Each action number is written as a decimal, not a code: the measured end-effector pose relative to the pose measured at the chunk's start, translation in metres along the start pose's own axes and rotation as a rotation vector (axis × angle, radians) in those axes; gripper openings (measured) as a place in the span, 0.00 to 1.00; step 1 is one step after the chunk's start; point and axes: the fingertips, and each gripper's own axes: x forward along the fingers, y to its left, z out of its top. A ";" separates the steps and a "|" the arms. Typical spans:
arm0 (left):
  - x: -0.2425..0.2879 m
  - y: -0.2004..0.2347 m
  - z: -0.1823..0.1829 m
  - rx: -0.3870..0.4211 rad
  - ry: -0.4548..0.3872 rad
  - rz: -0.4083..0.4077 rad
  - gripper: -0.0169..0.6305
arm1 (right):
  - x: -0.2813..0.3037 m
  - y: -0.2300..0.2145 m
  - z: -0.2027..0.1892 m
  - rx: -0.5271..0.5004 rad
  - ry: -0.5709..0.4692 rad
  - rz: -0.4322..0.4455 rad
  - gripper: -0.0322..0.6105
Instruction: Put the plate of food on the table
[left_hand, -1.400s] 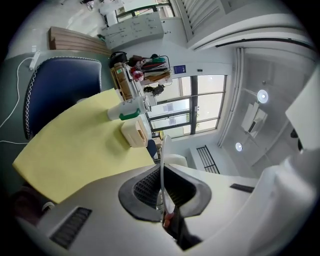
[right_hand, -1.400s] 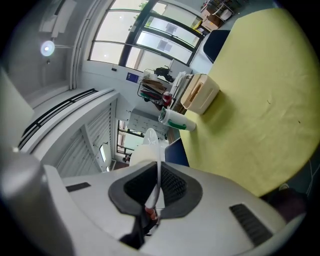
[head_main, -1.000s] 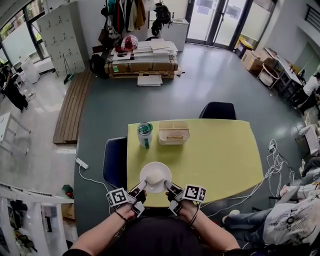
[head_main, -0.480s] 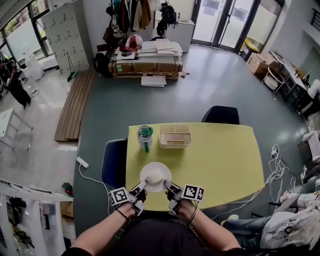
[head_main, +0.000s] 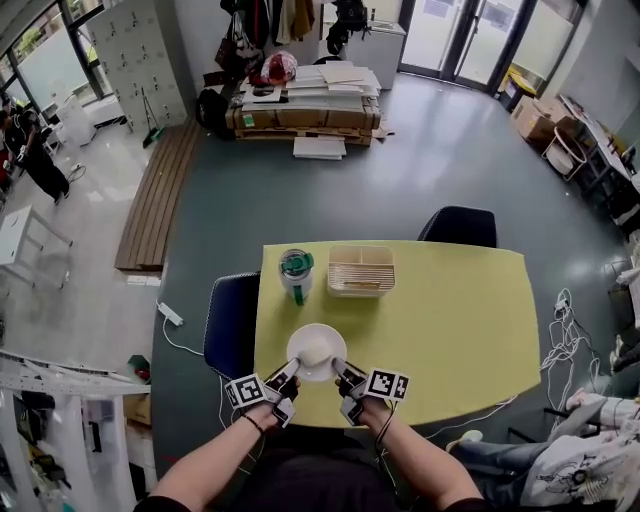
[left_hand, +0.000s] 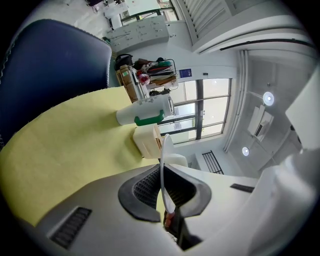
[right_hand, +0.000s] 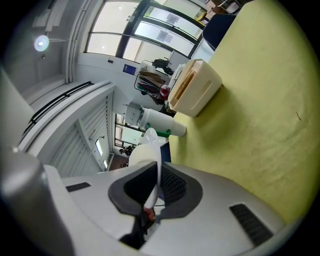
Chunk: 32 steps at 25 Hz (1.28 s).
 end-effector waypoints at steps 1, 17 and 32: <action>0.003 0.006 0.001 -0.005 -0.001 0.005 0.05 | 0.004 -0.006 0.001 0.006 0.002 -0.009 0.09; 0.049 0.120 0.021 -0.035 0.022 0.175 0.05 | 0.063 -0.109 0.017 0.088 0.021 -0.121 0.09; 0.084 0.159 0.038 -0.132 0.013 0.300 0.05 | 0.090 -0.152 0.036 0.150 0.018 -0.232 0.09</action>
